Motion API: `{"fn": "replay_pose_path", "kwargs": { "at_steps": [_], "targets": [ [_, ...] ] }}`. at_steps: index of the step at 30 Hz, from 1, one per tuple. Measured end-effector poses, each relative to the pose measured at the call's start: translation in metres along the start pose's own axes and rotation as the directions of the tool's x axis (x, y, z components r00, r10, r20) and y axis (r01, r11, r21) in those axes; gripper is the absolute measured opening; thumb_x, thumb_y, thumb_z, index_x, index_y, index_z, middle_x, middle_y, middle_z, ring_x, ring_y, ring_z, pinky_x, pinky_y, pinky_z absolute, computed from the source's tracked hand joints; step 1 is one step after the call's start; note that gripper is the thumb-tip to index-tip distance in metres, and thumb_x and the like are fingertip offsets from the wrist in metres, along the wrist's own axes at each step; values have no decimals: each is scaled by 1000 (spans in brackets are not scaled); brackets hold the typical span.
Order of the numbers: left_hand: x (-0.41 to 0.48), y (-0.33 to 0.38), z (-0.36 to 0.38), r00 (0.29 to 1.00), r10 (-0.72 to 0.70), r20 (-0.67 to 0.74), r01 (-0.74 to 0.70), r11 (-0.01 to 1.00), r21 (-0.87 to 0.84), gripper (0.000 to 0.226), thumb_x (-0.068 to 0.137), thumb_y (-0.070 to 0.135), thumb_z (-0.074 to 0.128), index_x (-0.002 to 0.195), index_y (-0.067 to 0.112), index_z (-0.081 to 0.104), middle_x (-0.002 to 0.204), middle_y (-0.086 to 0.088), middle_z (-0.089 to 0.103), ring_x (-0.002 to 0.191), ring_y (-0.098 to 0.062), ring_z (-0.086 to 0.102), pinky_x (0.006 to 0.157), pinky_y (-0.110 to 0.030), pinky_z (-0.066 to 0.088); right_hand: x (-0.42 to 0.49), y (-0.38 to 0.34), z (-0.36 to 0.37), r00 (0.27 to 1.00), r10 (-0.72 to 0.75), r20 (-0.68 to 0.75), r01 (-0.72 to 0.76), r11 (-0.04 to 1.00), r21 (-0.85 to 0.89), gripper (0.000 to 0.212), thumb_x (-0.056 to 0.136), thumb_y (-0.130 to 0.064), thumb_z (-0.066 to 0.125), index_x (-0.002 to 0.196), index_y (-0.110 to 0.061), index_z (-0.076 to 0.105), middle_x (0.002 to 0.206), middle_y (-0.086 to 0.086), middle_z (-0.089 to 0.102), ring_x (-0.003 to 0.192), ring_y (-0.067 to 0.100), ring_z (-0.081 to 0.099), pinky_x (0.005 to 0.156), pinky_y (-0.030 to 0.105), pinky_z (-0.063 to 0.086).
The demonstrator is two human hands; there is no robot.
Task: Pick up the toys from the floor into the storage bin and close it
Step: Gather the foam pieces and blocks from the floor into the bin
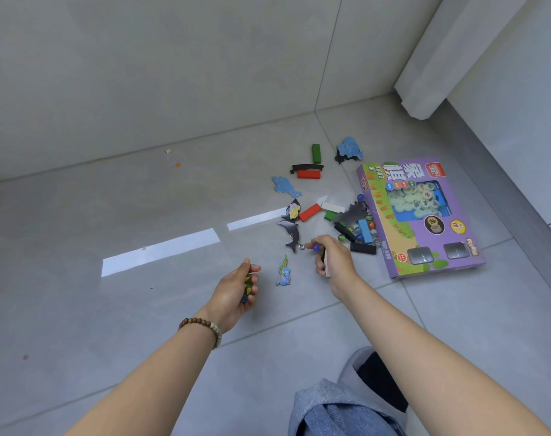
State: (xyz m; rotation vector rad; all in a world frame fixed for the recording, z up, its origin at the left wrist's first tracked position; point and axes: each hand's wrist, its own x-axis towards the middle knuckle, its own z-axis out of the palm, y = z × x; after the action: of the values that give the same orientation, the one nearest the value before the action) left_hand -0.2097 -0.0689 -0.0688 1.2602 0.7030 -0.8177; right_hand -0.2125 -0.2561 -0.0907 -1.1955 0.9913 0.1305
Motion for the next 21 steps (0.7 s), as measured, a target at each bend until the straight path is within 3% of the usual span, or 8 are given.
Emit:
{"fn": "replay_pose_path", "kwargs": {
  "at_steps": [2, 6, 8, 11, 15, 21],
  "targets": [
    [0, 1, -1, 1000, 2, -4, -2, 1000, 9, 27, 98, 37, 44, 84, 16, 55, 65, 3, 45, 49, -7, 40, 36, -12, 34, -2, -4, -2, 999, 26, 45, -26, 1000, -16, 13, 88, -19, 60, 77, -13, 55, 73, 2, 59, 40, 9, 31, 36, 16, 21],
    [3, 7, -1, 1000, 11, -8, -11, 1000, 5, 28, 98, 37, 44, 85, 16, 56, 66, 3, 45, 51, -8, 39, 37, -13, 34, 0, -11, 13, 998, -65, 18, 68, 966, -248, 20, 77, -26, 76, 77, -16, 59, 65, -1, 53, 51, 9, 41, 40, 14, 31],
    [5, 12, -2, 1000, 23, -13, -23, 1000, -8, 28, 98, 37, 44, 85, 16, 56, 66, 3, 45, 53, -8, 39, 37, -13, 34, 5, -14, 23, 993, -117, -20, 104, 940, -326, 23, 74, -25, 79, 84, -15, 62, 77, 1, 60, 65, 12, 52, 55, 17, 42],
    [7, 16, -4, 999, 33, -14, -33, 999, -20, 28, 98, 37, 44, 86, 16, 57, 65, 4, 45, 54, -8, 39, 39, -13, 34, 13, -15, 32, 986, -153, -61, 95, 831, -549, 28, 74, -28, 78, 93, -14, 63, 86, -2, 59, 80, 15, 55, 75, 27, 47],
    [7, 18, -10, 999, 30, -12, -30, 999, -27, 28, 98, 37, 43, 87, 16, 57, 66, 4, 46, 54, -8, 40, 40, -14, 35, 15, -13, 38, 989, -107, -106, 15, 771, -636, 20, 76, -30, 76, 80, -17, 62, 74, -1, 62, 73, 19, 58, 68, 25, 46],
    [2, 24, -24, 999, 42, -17, -43, 997, -71, 27, 98, 36, 43, 87, 16, 56, 65, 4, 45, 51, -7, 40, 39, -13, 35, 8, -7, 35, 991, -130, -44, 56, 672, -738, 28, 80, -31, 71, 61, -19, 53, 60, -5, 54, 65, 19, 53, 55, 23, 37]
  ]
}}
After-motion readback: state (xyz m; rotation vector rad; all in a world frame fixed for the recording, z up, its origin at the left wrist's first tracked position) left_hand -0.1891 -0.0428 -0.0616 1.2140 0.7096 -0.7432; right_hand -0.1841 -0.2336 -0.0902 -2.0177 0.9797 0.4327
